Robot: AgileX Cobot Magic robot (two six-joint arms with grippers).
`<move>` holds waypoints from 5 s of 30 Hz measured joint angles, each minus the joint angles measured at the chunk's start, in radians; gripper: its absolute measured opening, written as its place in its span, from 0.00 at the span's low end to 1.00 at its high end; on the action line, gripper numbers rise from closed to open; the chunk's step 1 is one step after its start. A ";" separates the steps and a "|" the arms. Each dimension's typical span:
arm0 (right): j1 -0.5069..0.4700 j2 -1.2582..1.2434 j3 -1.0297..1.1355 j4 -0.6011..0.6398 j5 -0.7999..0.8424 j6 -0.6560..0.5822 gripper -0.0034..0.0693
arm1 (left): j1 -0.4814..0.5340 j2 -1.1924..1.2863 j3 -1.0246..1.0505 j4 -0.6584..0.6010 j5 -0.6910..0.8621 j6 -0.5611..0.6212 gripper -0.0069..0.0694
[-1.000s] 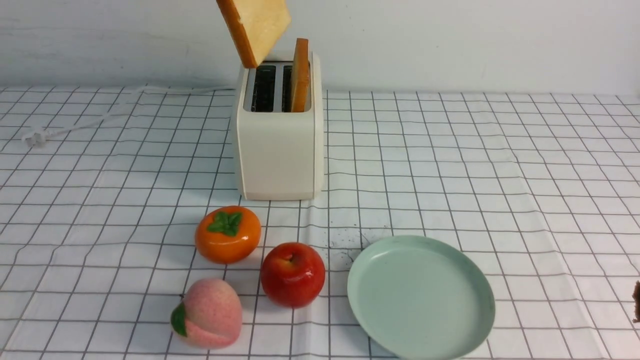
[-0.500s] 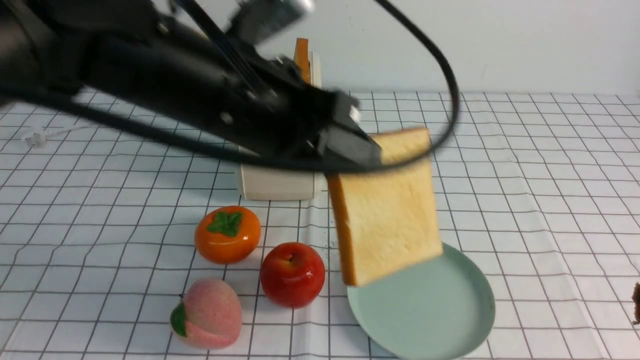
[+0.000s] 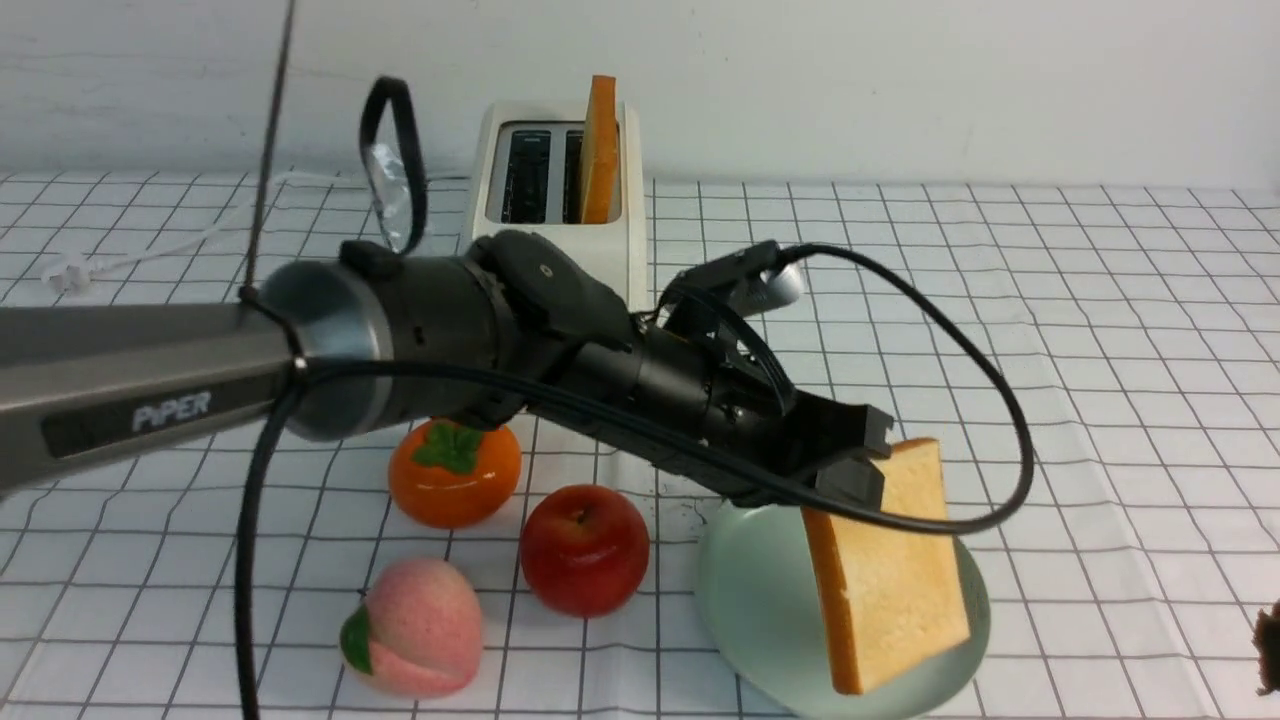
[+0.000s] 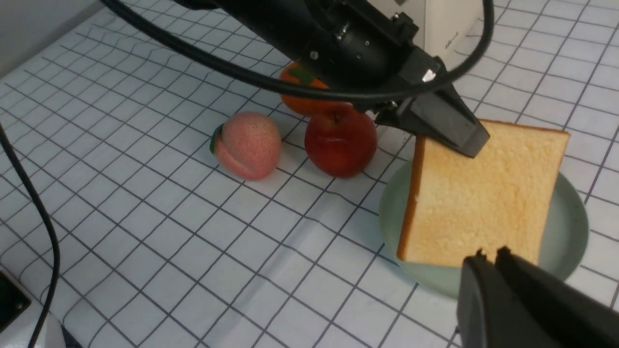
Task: Take toasted bread from bread machine on white checkered table place on plate.
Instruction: 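Place the slice of bread on the plate with the left gripper, then grasp the toast slice in the toaster and pull it up out of the slot with the right gripper, then place the held slice of bread on top of the slice on the plate with the right gripper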
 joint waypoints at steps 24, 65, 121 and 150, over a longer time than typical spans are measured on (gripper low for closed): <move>0.000 0.000 0.000 0.000 0.012 0.000 0.09 | 0.000 -0.115 -0.032 0.184 -0.070 0.075 0.94; 0.360 1.077 -0.805 -0.124 -0.242 0.096 0.18 | 0.000 -1.290 0.432 1.421 0.247 -1.093 0.07; 0.368 1.185 -1.404 -0.238 0.167 0.190 0.17 | 0.000 -1.290 0.434 1.436 0.199 -1.064 0.07; 0.093 0.869 -0.374 0.098 0.058 0.084 0.17 | 0.000 -1.290 0.440 1.435 0.159 -1.041 0.07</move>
